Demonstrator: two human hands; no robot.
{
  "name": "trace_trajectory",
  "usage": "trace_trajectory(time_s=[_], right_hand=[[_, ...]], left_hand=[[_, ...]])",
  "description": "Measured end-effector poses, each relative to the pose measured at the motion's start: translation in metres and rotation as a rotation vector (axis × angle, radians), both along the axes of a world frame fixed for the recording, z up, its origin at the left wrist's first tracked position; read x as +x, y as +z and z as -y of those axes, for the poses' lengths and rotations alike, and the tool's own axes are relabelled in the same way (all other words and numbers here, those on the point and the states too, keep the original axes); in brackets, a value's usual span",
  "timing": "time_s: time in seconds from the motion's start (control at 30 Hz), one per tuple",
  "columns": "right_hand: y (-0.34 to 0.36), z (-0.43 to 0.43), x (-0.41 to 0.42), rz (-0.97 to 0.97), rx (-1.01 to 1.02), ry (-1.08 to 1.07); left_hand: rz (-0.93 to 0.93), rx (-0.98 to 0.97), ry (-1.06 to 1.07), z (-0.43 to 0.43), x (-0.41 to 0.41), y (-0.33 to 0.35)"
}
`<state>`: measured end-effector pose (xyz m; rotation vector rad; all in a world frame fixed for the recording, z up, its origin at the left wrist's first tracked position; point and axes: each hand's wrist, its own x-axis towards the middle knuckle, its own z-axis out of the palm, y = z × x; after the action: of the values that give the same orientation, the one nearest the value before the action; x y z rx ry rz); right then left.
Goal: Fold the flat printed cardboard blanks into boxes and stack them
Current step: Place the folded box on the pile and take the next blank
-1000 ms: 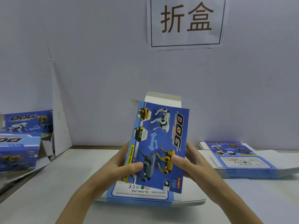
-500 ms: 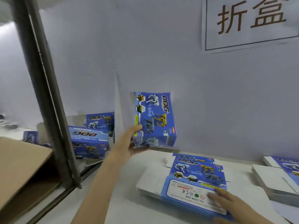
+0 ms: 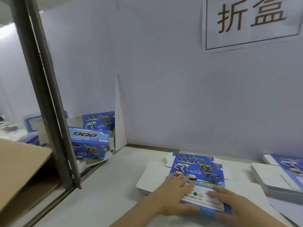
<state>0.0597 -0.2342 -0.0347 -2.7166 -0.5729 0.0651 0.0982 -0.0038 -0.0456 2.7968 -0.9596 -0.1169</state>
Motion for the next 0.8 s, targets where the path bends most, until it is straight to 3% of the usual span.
trace_trajectory(time_s=[0.1,0.53,0.8], right_hand=[[0.013,-0.001,-0.01,-0.054,-0.065,-0.081],[0.012,0.004,-0.014,-0.084,0.025,-0.13],[0.011,0.005,-0.014,-0.092,0.027,-0.138]], left_hand=[[0.178,0.088,-0.027,-0.003,-0.006,-0.014],[0.323,0.181,0.016,0.004,-0.017,-0.024],[0.466,0.107,-0.023,0.005,-0.029,-0.023]])
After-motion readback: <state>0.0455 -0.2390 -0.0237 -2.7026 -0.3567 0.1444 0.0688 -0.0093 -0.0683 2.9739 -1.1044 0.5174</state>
